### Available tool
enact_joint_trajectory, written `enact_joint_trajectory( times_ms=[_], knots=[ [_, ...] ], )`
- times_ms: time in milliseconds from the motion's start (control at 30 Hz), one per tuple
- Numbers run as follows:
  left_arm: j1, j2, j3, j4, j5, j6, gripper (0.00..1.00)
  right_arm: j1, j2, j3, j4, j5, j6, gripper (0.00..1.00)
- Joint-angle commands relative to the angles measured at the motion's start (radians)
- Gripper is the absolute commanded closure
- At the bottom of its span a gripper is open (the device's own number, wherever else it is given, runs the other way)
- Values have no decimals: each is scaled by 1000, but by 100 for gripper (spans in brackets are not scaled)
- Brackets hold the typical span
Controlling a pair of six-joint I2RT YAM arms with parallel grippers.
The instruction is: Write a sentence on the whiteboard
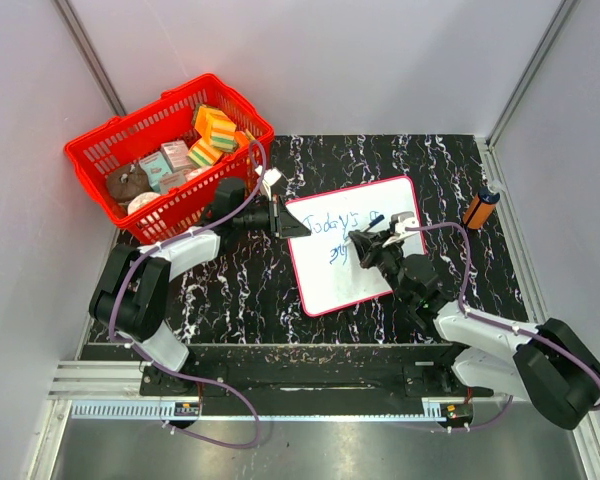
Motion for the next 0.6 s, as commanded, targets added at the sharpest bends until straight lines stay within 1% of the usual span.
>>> enact_joint_trajectory(
  times_ms=[0, 233, 467, 567],
  knots=[
    [-10, 13, -28, -156, -92, 150, 100, -3, 13, 19, 22, 48, -19, 100],
    [-10, 14, -30, -160, -91, 150, 100, -4, -24, 8, -30, 117, -35, 100],
    [-10, 16, -28, -160, -92, 150, 100, -4, -44, 7, -65, 153, -38, 100],
    [-10, 14, -28, -160, -92, 150, 100, -4, -55, 4, -53, 133, -37, 100]
  ],
)
